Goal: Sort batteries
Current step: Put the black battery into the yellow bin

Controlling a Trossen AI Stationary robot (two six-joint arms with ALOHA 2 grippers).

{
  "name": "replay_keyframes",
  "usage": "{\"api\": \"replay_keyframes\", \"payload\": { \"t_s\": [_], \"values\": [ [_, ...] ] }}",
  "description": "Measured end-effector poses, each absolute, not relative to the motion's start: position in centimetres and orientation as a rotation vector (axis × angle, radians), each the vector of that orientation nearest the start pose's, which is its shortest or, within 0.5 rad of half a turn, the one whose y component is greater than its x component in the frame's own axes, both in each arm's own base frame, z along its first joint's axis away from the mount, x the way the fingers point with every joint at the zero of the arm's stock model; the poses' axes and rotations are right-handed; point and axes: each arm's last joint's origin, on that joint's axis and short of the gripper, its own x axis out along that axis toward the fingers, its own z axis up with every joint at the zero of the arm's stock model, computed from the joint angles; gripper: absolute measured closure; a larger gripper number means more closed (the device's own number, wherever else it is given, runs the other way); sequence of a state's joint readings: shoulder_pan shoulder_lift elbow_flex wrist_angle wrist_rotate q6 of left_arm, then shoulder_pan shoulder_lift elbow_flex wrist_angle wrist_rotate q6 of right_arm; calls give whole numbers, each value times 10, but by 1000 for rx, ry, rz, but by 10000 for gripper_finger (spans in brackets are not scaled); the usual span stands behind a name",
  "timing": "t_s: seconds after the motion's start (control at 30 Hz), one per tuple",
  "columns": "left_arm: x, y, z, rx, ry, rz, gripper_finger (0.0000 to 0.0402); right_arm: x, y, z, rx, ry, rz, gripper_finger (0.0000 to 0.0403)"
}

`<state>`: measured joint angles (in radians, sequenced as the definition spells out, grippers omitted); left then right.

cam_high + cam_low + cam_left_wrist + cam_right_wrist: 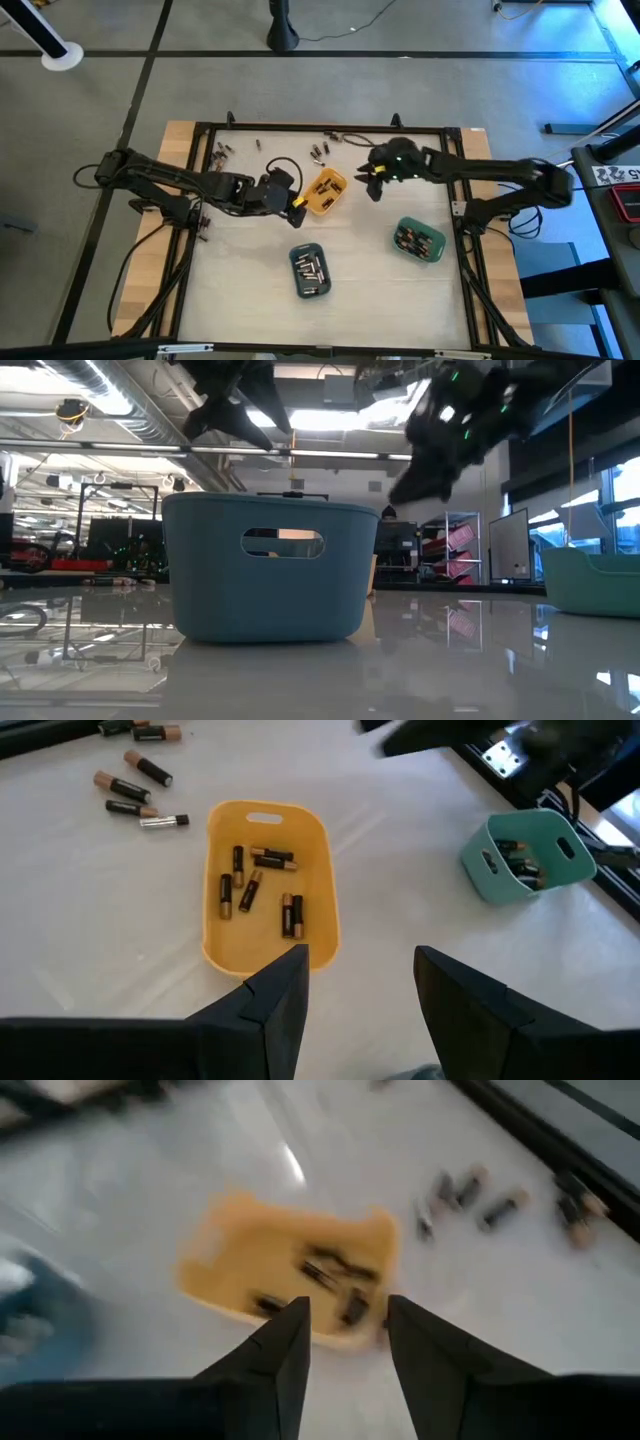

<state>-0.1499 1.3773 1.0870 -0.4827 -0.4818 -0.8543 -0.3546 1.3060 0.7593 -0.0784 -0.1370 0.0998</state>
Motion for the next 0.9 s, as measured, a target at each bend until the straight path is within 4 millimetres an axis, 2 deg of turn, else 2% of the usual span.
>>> {"api": "replay_keyframes", "payload": {
  "t_s": [0.17, 0.33, 0.7, 0.9],
  "values": [
    [286, -41, 283, -506, 544, 602, 229, 266, -106, 180, 200, 782, -271, 265],
    [285, -47, 281, -474, 544, 618, 229, 273, -117, 152, 174, 857, -266, 265],
    [285, -39, 279, -418, 573, 634, 229, 293, -120, 121, 207, 800, -258, 265],
    [285, -36, 279, -399, 577, 636, 229, 294, -120, 121, 202, 784, -258, 265]
  ]
}}
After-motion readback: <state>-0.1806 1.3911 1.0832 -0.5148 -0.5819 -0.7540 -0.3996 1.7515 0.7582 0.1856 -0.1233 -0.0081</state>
